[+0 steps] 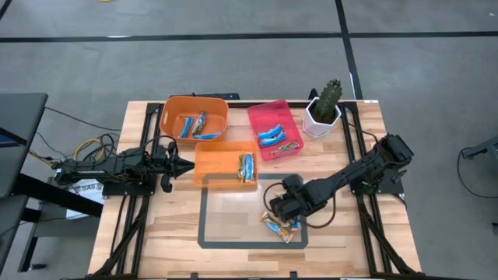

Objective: Pick and place Granola Bars by type
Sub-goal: Put the red granola bar into the red bin

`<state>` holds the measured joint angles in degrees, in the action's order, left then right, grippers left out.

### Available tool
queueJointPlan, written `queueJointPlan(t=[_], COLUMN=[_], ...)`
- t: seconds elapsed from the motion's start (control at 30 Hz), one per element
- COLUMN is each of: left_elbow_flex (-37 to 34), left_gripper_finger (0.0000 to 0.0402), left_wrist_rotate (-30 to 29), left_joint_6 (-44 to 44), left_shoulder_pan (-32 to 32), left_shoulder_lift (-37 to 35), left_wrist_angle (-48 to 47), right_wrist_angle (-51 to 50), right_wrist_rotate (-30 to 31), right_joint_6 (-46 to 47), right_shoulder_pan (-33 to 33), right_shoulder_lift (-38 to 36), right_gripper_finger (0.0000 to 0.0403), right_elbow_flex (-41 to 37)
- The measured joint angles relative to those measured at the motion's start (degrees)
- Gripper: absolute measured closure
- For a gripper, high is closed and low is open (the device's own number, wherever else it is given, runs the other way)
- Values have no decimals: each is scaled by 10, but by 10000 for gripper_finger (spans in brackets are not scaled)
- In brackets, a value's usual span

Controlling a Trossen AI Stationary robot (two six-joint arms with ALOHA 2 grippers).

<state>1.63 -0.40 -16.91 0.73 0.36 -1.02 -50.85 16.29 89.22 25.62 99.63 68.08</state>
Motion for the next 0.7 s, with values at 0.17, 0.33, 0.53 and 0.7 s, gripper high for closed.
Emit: queueJointPlan(t=[0.17, 0.33, 0.53, 0.7], left_elbow_flex=[0, 0, 0, 0], left_gripper_finger=[358, 358, 358, 358], left_wrist_rotate=[0, 0, 0, 0], left_joint_6=[0, 0, 0, 0], left_shoulder_pan=[0, 0, 0, 0], left_shoulder_lift=[0, 0, 0, 0], left_wrist_angle=[0, 0, 0, 0], right_wrist_angle=[2, -1, -14, -22], right_wrist_rotate=[24, 40, 51, 51], right_joint_6=[-98, -210, -352, -477], right_shoulder_pan=[-21, -48, -83, -113], right_shoulder_lift=[0, 0, 0, 0], right_gripper_finger=[386, 387, 385, 384], right_elbow_flex=[34, 58, 89, 111])
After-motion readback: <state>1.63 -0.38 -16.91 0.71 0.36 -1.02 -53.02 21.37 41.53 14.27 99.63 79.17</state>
